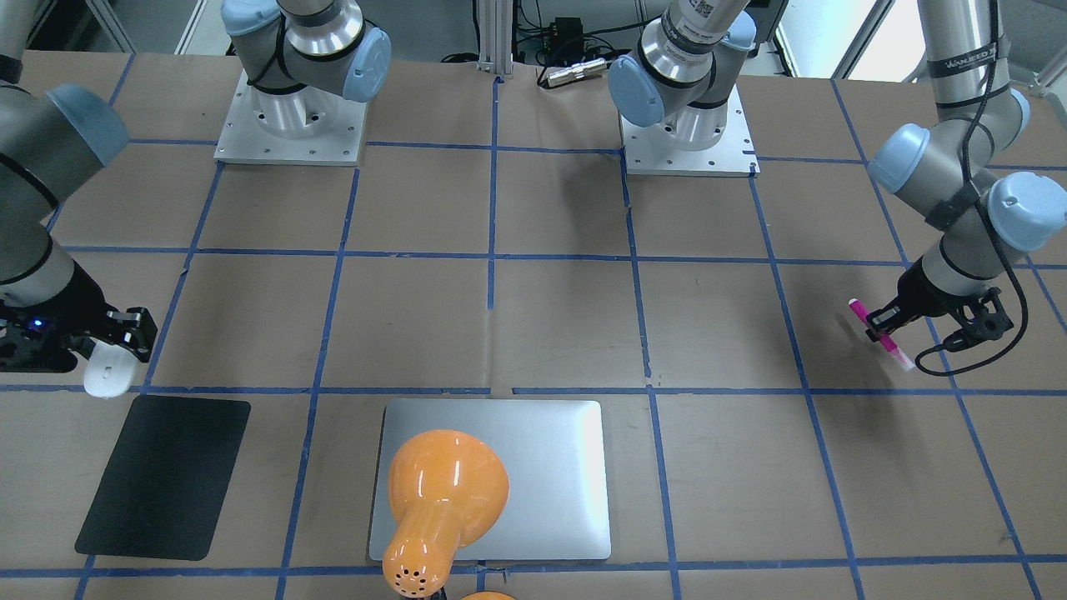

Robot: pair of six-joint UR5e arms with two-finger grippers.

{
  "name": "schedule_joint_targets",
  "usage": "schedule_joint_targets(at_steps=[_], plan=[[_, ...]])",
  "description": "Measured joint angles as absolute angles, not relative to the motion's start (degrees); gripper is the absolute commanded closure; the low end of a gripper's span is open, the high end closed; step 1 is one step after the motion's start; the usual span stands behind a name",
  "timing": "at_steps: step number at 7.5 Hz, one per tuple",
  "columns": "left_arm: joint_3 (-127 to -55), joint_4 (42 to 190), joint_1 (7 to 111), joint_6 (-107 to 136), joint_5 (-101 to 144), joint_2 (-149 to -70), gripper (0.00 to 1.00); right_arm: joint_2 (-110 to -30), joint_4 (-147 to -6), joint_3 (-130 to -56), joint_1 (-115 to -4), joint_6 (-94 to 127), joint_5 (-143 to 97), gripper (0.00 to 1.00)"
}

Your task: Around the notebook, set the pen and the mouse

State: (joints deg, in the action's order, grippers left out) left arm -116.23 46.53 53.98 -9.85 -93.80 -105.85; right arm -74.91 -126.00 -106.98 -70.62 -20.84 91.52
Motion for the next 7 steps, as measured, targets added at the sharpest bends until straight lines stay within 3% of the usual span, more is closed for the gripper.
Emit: schedule_joint_targets(at_steps=[4,7], plan=[[-115.01,50.60,68.55,27.75,-90.01,-102.94,1.00,-60.22,-122.33,-89.59,-78.45,-14.87,91.57,0.89],[-114.79,50.51,86.51,61.88,-87.65,-102.08,1.00,-57.23,-121.08,-87.54,-78.46,-15.20,92.23,0.82]])
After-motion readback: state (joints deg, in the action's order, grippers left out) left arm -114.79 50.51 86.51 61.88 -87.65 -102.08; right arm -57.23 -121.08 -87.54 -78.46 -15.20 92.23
